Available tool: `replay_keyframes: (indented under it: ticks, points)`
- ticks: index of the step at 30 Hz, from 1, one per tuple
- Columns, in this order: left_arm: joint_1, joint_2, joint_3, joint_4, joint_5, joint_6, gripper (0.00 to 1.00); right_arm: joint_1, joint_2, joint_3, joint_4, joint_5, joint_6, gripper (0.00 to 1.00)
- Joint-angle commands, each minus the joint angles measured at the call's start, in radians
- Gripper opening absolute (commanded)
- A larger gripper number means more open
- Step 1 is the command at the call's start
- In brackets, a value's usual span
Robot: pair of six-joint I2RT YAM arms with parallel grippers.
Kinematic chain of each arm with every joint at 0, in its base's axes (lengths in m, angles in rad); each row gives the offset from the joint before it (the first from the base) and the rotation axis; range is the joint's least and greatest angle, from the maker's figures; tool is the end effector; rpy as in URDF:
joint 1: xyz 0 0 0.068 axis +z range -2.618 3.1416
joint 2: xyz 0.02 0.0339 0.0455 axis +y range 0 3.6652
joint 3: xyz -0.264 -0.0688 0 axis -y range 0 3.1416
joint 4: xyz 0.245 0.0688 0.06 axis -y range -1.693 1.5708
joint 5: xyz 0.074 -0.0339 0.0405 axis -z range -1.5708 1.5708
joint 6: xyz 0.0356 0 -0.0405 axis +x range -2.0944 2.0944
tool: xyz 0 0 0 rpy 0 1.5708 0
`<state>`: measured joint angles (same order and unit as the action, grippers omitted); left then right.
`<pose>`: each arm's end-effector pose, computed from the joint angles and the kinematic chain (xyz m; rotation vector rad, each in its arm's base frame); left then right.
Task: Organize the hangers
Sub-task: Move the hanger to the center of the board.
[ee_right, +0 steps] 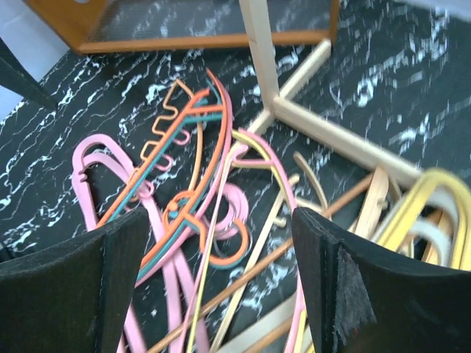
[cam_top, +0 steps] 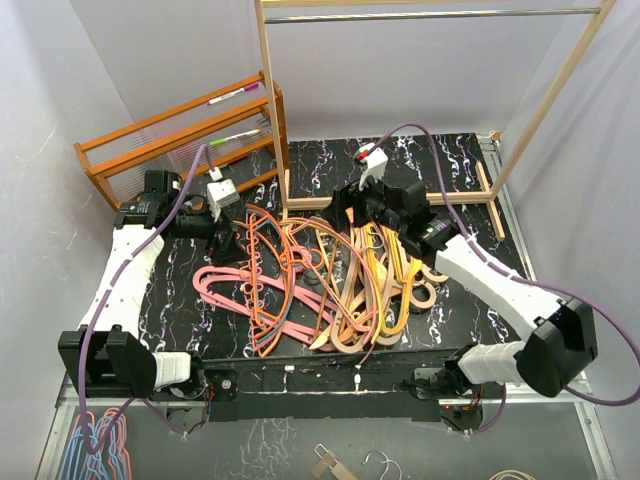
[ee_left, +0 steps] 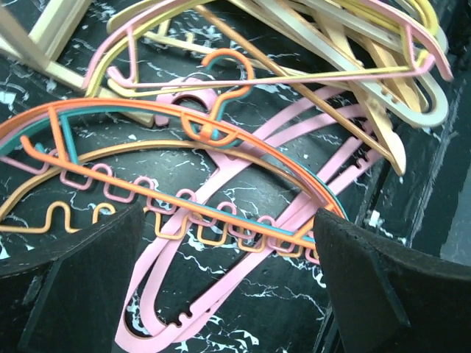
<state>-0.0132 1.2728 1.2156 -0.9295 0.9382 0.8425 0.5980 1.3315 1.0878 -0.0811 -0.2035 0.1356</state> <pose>0.2425 -0.0319 0.3325 1.1910 1.8215 -0.7374 0.2545 0.1821 0.3343 -0.5841 1.8591 0.6860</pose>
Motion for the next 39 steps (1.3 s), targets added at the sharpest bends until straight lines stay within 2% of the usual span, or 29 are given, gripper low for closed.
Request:
replay_keyframes:
  ticks: [1, 4, 9, 13, 18, 31, 39]
  points:
    - [-0.008, -0.012, -0.027, 0.194, -0.08, -0.29, 0.97, 0.002, -0.061, -0.002, -0.374, 0.161, 0.212, 0.79]
    - [-0.017, -0.009, -0.028, 0.255, -0.172, -0.476, 0.97, 0.001, -0.161, -0.091, -0.491, 0.229, 0.315, 0.78]
    - [-0.018, -0.005, -0.001, 0.261, -0.224, -0.598, 0.97, 0.004, -0.184, -0.121, -0.663, 0.222, 0.361, 0.69]
    - [-0.018, -0.014, 0.005, 0.257, -0.282, -0.601, 0.97, 0.028, -0.16, -0.12, -0.707, 0.241, 0.383, 0.63]
    - [-0.018, -0.034, -0.02, 0.241, -0.289, -0.583, 0.97, 0.046, -0.144, -0.129, -0.75, 0.297, 0.386, 0.49]
    - [-0.018, -0.062, -0.06, 0.232, -0.27, -0.547, 0.97, 0.138, -0.065, -0.202, -0.664, 0.309, 0.419, 0.47]
    - [-0.018, -0.068, -0.08, 0.227, -0.257, -0.534, 0.97, 0.2, 0.016, -0.16, -0.681, 0.402, 0.418, 0.36]
